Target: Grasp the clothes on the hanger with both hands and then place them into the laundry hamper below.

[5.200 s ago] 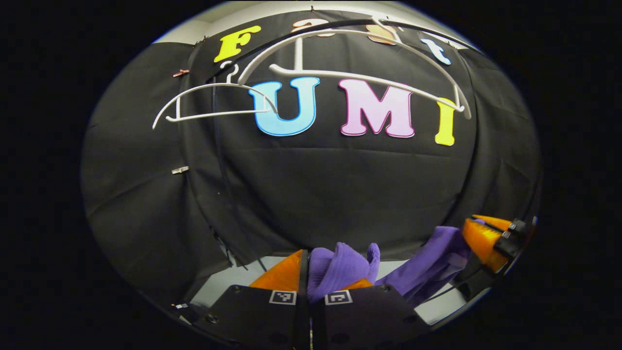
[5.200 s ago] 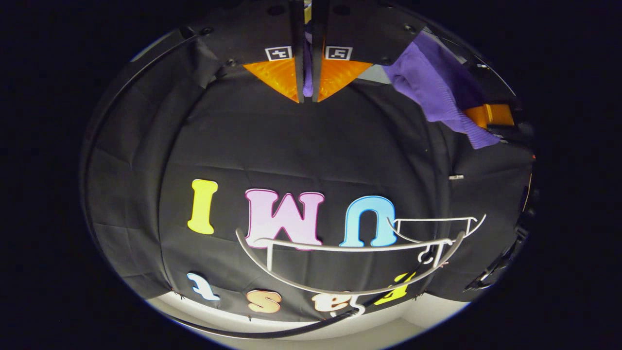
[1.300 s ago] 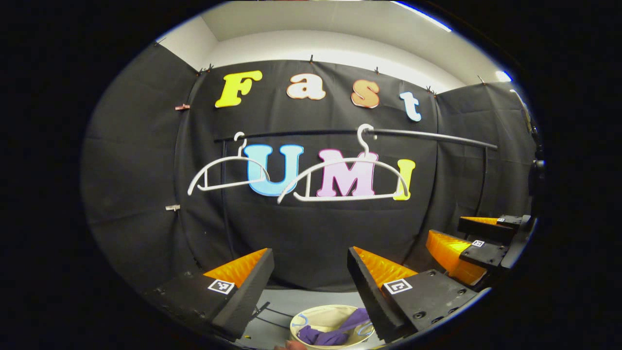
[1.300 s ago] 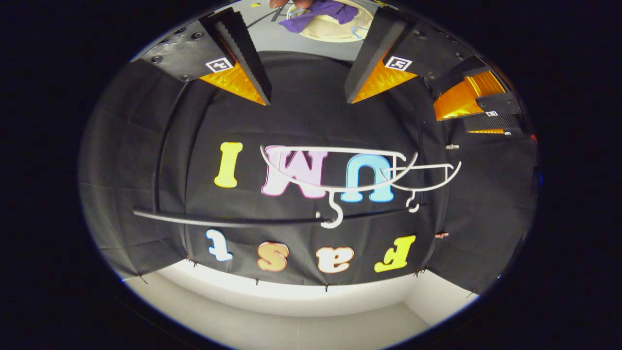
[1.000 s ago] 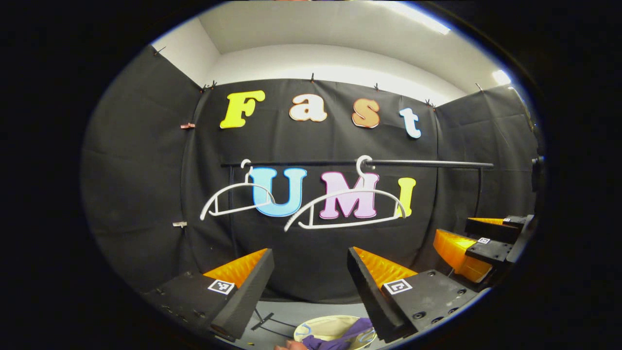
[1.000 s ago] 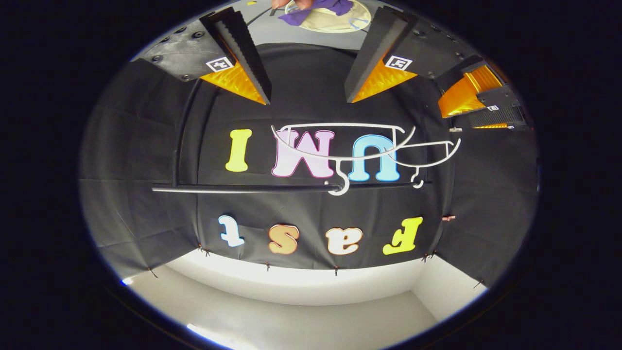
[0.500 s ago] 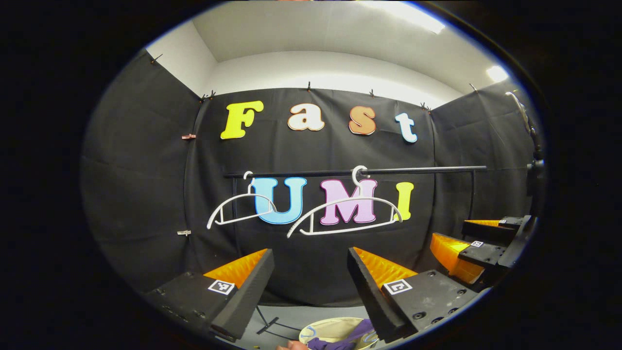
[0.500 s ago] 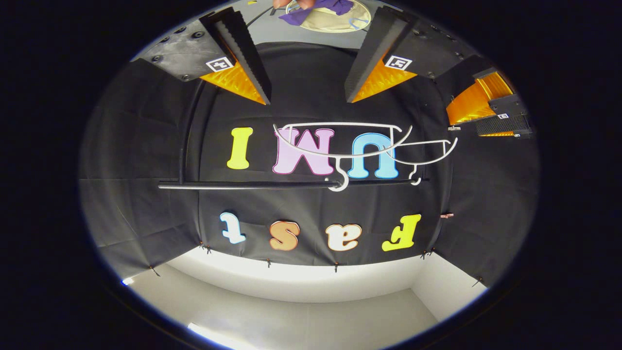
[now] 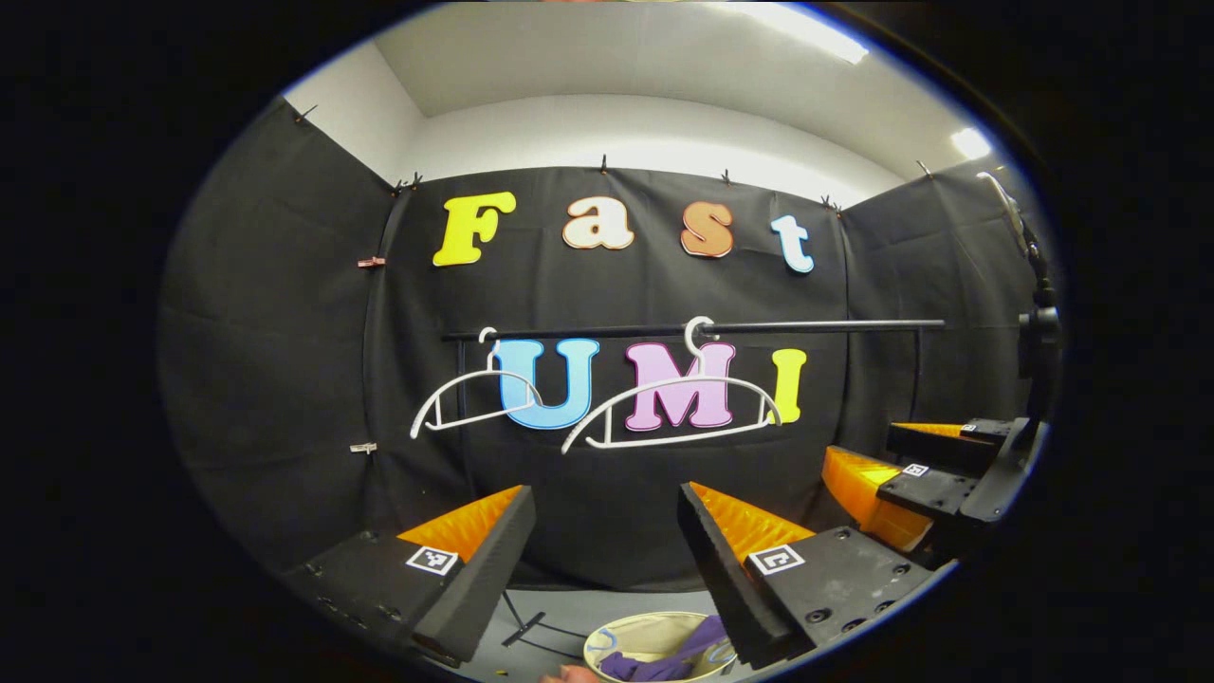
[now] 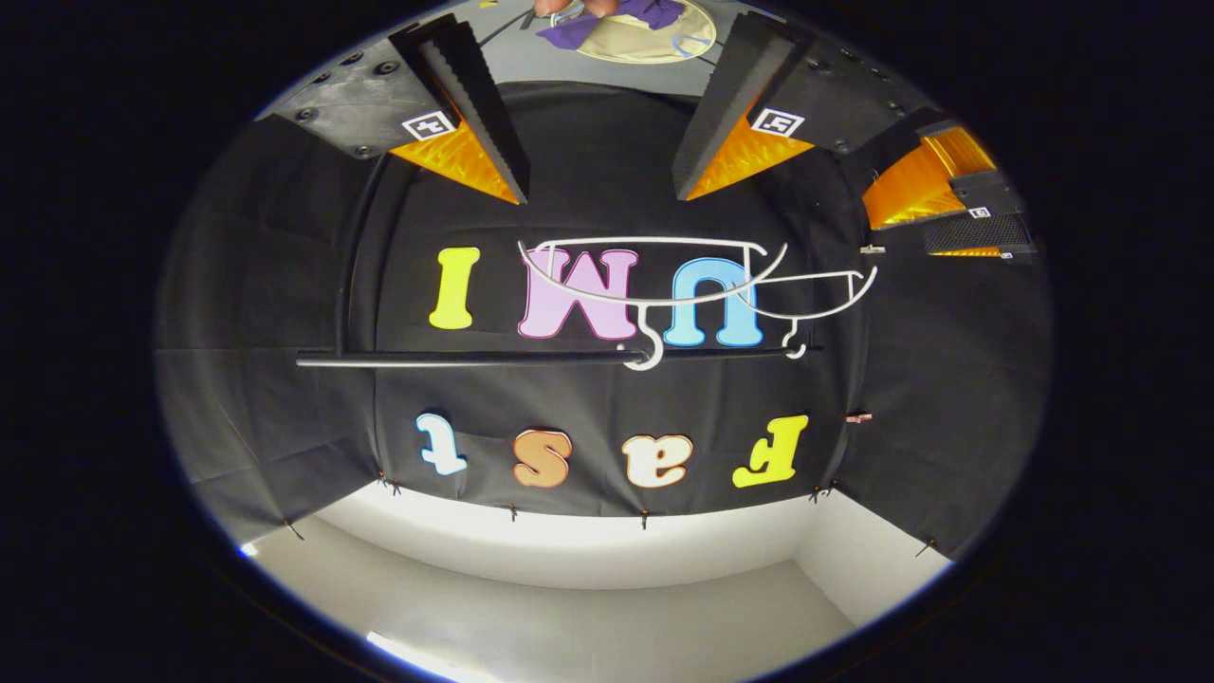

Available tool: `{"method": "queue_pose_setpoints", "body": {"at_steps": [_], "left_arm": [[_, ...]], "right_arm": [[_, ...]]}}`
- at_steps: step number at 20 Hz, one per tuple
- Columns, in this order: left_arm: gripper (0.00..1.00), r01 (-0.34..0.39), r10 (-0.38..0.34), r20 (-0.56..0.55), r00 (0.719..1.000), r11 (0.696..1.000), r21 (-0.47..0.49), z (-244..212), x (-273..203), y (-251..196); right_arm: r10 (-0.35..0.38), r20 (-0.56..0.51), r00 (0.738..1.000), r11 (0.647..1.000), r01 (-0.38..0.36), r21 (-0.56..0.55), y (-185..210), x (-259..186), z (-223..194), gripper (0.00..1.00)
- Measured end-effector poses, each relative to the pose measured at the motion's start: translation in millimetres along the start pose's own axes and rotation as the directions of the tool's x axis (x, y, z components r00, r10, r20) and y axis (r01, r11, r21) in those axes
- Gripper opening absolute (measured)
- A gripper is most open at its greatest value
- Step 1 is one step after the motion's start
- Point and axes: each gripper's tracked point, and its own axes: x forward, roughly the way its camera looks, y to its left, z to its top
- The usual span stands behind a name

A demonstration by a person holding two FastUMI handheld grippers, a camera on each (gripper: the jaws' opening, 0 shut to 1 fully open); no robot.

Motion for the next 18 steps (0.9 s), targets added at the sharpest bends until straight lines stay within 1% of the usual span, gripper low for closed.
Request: {"method": "queue_pose_setpoints", "body": {"at_steps": [1,2,3,7,8,9,10,13,14,15,16,18], "left_arm": [[0.95,-0.001,0.001,0.002,1.0,1.0,-0.004,0,-2,0],[0.95,-0.002,0.002,0.004,1.0,1.0,-0.003,0,-4,1],[0.95,-0.002,0.002,0.005,1.0,1.0,0.002,1,-6,1],[0.95,0.002,-0.002,0.003,1.0,1.0,0.007,-1,-12,-1],[0.92,0.004,-0.004,0.004,1.0,1.0,0.006,-1,-12,-1],[0.92,0.007,-0.007,0.004,1.0,1.0,0.004,-1,-12,-2],[0.95,0.01,-0.01,0.004,1.0,1.0,0.002,0,-12,-2],[0.95,0.011,-0.011,0.001,1.0,1.0,-0.002,-2,-12,-3],[0.95,0.012,-0.012,0.001,1.0,1.0,-0.001,-2,-12,-4],[0.92,0.012,-0.012,-0.002,1.0,1.0,-0.002,-3,-13,-4],[0.95,0.011,-0.011,-0.003,1.0,1.0,-0.004,-4,-13,-3],[0.95,0.011,-0.011,-0.005,1.0,1.0,-0.007,-4,-14,-4]], "right_arm": [[0.004,0.001,1.0,1.0,-0.004,-0.005,1,-2,1,0.96],[0.005,0.006,1.0,1.0,-0.005,-0.002,2,-5,3,0.94],[0.005,0.013,1.0,1.0,-0.005,-0.003,2,-6,6,0.96],[0.0,0.03,1.0,1.0,0.0,-0.015,0,-11,13,0.96],[0.001,0.03,1.0,1.0,0.0,-0.014,0,-12,12,0.96],[0.001,0.027,1.0,1.0,0.0,-0.014,1,-13,12,0.96],[0.002,0.026,1.0,1.0,-0.001,-0.015,2,-14,11,0.96],[0.009,0.019,1.0,1.0,-0.009,-0.021,4,-15,9,0.96],[0.009,0.019,1.0,1.0,-0.009,-0.019,4,-16,9,0.97],[0.008,0.019,1.0,1.0,-0.008,-0.016,4,-16,9,0.96],[0.009,0.019,1.0,1.0,-0.009,-0.015,4,-17,9,0.96],[0.01,0.017,1.0,1.0,-0.01,-0.015,5,-16,7,0.96]]}}
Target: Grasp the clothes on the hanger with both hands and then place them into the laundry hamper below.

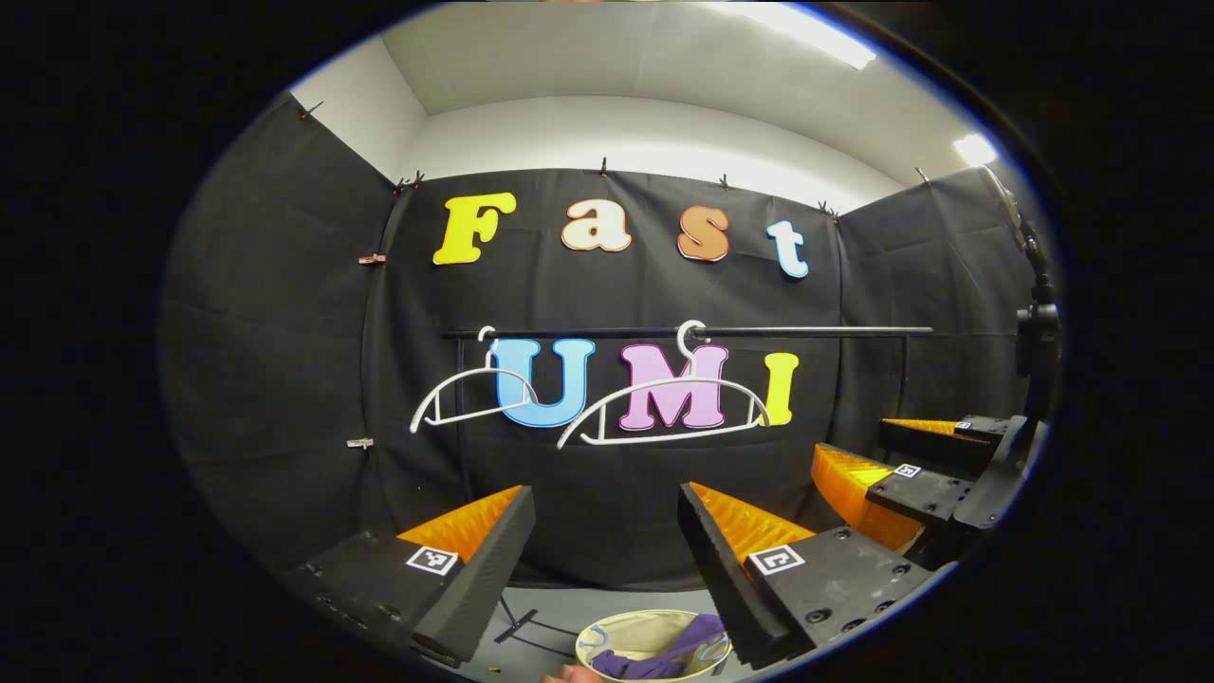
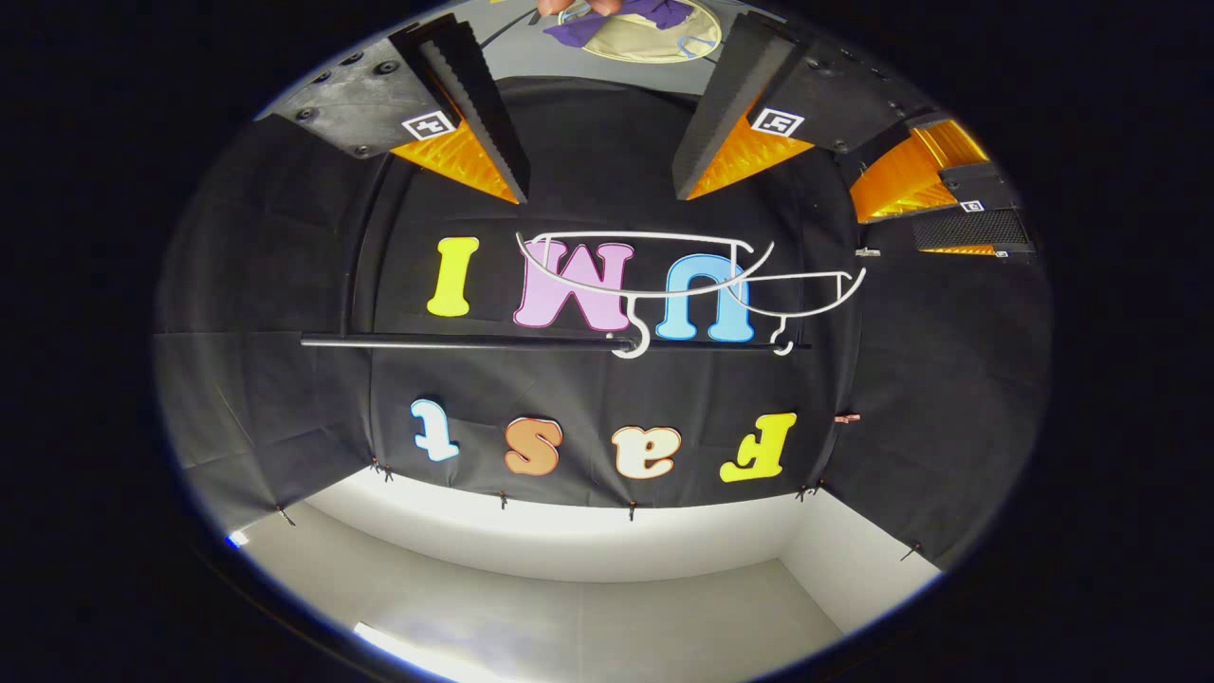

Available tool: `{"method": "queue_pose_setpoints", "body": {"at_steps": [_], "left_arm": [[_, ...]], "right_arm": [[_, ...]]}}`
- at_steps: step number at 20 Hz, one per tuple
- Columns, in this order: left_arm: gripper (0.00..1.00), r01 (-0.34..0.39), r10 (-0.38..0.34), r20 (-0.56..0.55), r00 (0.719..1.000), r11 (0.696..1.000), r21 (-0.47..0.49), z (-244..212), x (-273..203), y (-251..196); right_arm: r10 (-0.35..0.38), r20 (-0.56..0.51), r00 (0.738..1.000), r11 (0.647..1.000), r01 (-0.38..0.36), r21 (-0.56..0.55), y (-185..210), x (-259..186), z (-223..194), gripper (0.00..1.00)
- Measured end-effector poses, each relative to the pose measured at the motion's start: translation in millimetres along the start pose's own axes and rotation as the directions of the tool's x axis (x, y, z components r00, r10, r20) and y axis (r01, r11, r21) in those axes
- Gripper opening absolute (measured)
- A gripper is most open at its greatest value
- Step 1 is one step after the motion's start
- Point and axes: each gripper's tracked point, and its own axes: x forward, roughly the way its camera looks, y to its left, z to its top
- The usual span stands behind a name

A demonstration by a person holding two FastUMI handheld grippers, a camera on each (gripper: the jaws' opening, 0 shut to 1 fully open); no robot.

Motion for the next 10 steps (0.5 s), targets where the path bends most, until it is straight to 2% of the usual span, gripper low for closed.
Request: {"method": "queue_pose_setpoints", "body": {"at_steps": [10], "left_arm": [[0.95,0.004,-0.004,-0.006,1.0,1.0,-0.014,-3.4,1.0,-3.2]], "right_arm": [[0.012,-0.012,1.0,1.0,-0.012,0.0,5.7,0.0,-4.9,0.94]]}}
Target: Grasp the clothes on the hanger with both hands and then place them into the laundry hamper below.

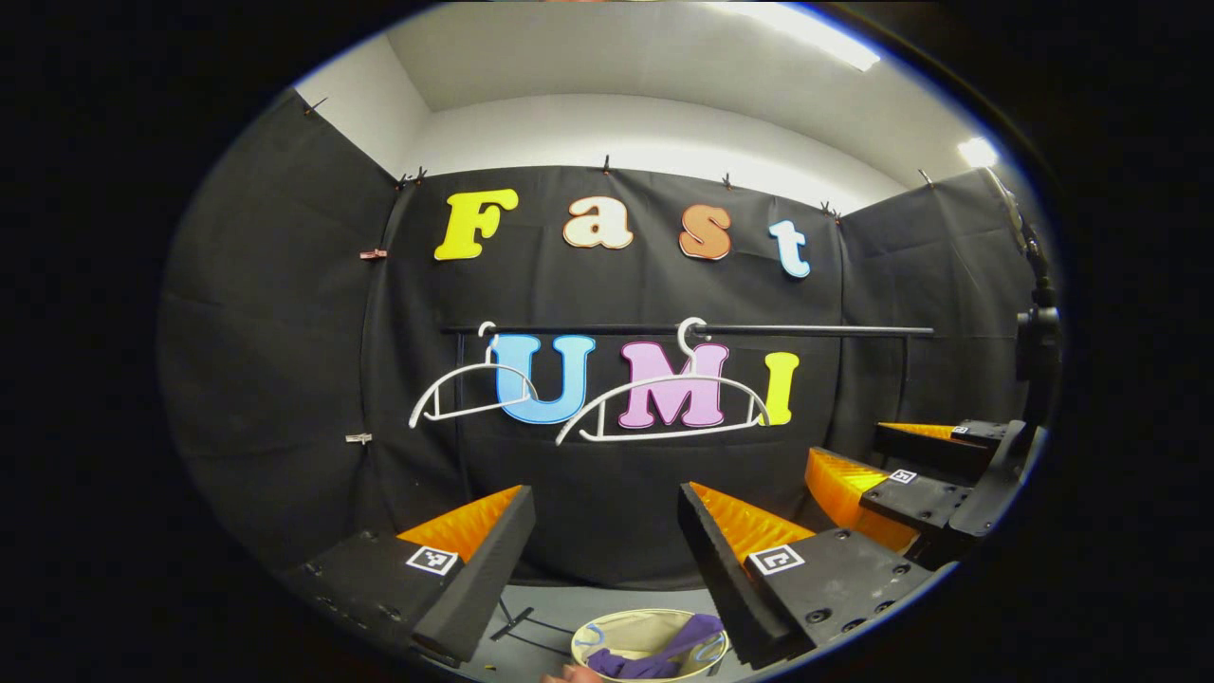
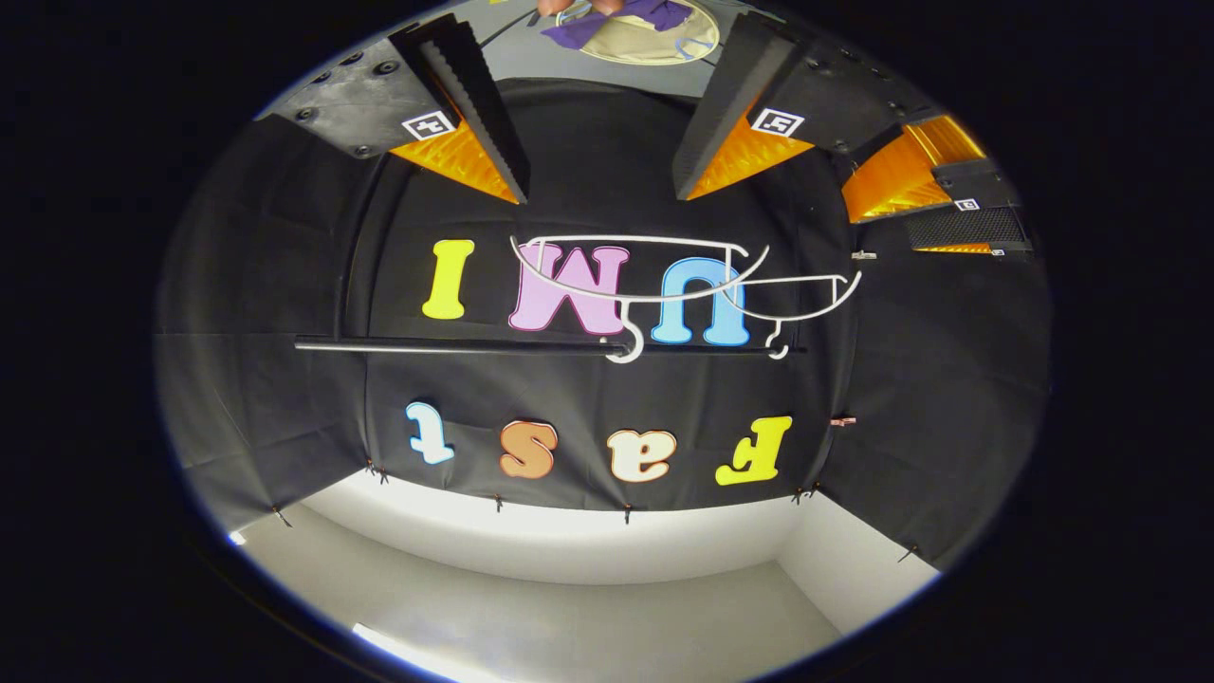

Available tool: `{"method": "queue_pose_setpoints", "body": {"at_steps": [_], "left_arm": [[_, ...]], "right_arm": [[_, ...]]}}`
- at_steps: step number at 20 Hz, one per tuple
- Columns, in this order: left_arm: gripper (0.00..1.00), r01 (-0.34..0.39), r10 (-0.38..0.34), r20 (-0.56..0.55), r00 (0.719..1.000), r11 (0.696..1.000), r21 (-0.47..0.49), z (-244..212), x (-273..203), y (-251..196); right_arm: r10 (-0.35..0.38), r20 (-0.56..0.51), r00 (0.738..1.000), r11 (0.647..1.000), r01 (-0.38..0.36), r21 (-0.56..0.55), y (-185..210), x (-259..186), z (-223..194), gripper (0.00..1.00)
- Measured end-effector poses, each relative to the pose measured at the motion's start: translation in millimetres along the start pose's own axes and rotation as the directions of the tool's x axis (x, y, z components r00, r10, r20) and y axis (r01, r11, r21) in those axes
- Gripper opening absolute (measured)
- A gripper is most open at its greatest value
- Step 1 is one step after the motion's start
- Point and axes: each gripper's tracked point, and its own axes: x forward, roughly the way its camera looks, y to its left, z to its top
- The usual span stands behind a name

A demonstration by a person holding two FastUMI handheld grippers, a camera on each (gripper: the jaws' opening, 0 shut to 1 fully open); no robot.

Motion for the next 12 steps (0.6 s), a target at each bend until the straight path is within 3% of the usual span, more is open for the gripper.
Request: {"method": "queue_pose_setpoints", "body": {"at_steps": [12], "left_arm": [[0.95,0.006,-0.006,-0.006,1.0,1.0,-0.004,-3.4,-0.3,-1.0]], "right_arm": [[-0.007,-0.003,1.0,1.0,0.007,0.009,-0.9,-2.7,-1.1,0.97]]}}
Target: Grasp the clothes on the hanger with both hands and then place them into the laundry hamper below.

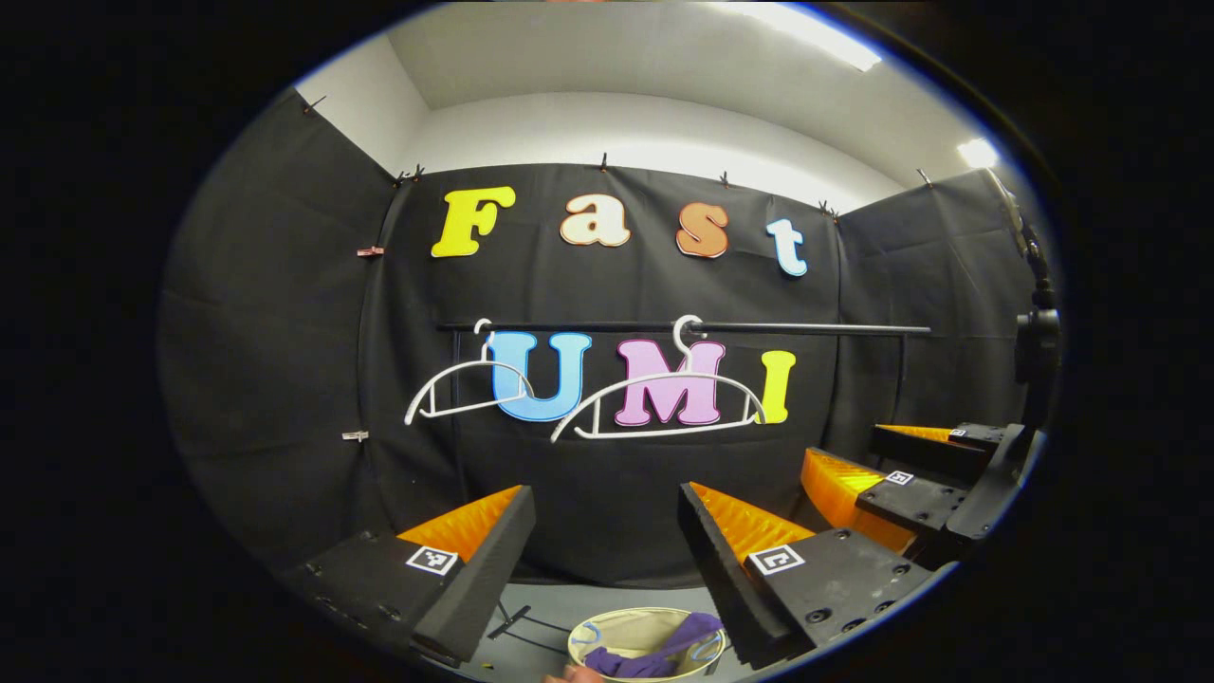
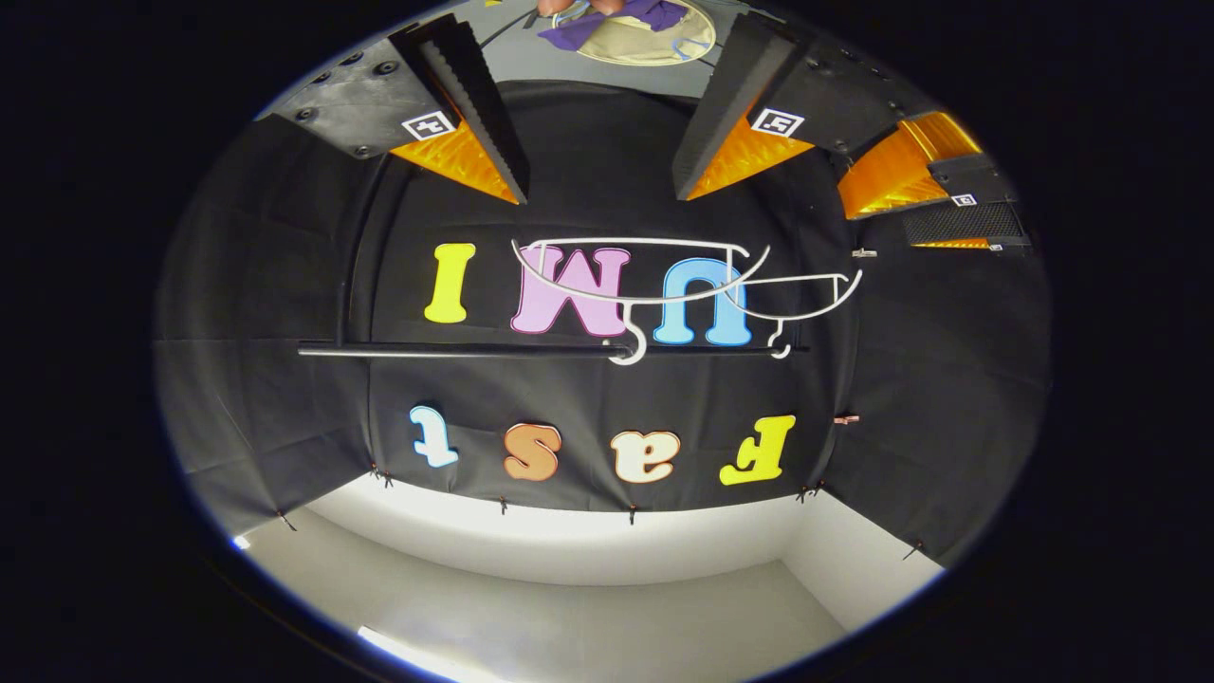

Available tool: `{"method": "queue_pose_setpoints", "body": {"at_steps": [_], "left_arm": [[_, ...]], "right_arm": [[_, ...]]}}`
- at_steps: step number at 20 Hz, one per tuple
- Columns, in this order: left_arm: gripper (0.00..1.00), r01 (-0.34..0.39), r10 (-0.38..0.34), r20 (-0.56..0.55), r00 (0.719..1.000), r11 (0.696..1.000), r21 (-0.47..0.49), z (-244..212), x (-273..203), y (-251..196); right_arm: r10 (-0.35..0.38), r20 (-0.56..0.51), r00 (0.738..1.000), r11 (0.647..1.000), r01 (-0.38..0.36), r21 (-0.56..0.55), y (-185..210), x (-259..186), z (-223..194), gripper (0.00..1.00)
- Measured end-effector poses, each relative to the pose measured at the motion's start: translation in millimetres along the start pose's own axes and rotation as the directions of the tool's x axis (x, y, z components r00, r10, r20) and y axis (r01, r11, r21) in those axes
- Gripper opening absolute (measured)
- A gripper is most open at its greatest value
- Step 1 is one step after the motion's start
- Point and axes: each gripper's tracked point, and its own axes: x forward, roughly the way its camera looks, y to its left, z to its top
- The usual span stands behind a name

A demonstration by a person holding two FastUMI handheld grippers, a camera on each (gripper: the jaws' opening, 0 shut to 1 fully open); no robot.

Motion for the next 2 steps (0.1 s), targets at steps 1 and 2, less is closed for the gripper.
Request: {"method": "queue_pose_setpoints", "body": {"at_steps": [1,2], "left_arm": [[0.95,0.001,-0.001,0.002,1.0,1.0,-0.002,0.2,-0.8,0.5],[0.95,0.001,-0.001,0.003,1.0,1.0,-0.004,1.0,-0.9,0.4]], "right_arm": [[0.001,0.0,1.0,1.0,-0.001,0.0,0.5,-0.4,0.2,0.97],[0.001,-0.001,1.0,1.0,-0.001,-0.001,1.1,-1.0,0.3,0.97]]}}
